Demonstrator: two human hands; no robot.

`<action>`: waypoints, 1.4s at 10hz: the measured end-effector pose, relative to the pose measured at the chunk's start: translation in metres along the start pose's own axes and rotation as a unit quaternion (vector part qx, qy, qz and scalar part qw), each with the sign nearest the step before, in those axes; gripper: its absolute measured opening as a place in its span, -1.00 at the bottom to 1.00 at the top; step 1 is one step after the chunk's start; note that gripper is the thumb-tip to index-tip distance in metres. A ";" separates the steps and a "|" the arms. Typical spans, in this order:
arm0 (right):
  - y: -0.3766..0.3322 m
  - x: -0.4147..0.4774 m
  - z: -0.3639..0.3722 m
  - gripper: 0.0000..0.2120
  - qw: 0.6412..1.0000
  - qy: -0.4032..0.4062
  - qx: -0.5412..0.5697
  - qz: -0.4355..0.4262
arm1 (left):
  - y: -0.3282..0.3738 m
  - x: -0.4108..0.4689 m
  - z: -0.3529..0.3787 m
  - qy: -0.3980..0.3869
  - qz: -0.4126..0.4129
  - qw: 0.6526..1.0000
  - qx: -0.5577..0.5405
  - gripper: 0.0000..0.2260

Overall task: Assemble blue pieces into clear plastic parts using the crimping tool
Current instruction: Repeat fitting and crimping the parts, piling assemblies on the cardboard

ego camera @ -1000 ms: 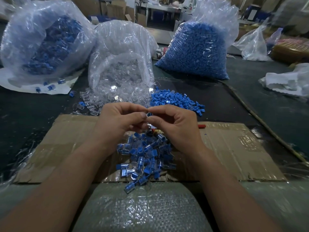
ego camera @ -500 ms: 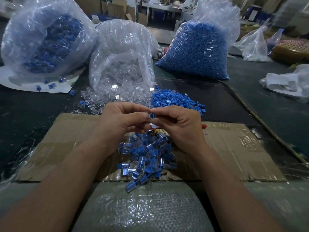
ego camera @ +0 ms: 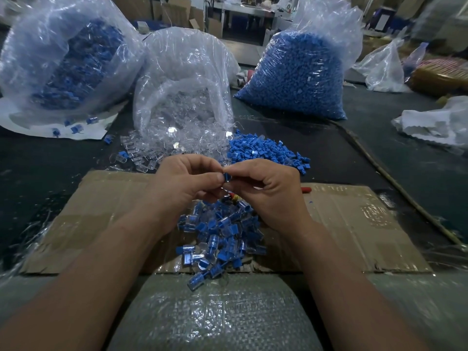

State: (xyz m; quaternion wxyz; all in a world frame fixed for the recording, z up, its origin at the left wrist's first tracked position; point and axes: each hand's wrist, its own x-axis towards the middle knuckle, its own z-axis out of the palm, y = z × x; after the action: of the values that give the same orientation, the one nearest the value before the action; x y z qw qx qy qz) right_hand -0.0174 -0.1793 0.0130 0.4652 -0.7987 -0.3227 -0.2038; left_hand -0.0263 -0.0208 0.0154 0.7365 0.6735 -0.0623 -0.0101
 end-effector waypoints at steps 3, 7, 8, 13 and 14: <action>0.015 0.005 -0.041 -0.73 0.967 -0.032 -0.081 0.240 | -0.004 0.005 -0.009 0.025 0.016 0.999 -0.014 -0.85; 0.018 0.002 -0.048 -0.21 0.867 -0.302 -0.217 0.332 | -0.005 0.006 -0.011 0.042 0.019 0.999 -0.001 -0.84; 0.016 0.004 -0.045 -0.25 0.871 -0.284 -0.232 0.327 | -0.005 0.006 -0.011 0.044 0.014 0.999 -0.003 -0.84; 0.010 0.004 -0.032 -0.69 0.935 -0.136 -0.259 0.201 | -0.004 0.005 -0.010 0.080 0.020 0.997 0.003 -0.86; 0.007 0.002 -0.029 -0.67 0.950 -0.098 -0.218 0.202 | -0.003 0.005 -0.009 0.093 0.032 0.995 0.007 -0.85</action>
State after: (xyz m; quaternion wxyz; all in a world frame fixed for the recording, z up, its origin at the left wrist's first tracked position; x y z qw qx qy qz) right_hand -0.0118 -0.2068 0.0245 0.2769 -0.9453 -0.1465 -0.0915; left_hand -0.0204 -0.0121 0.0120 0.7343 0.6743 -0.0151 0.0766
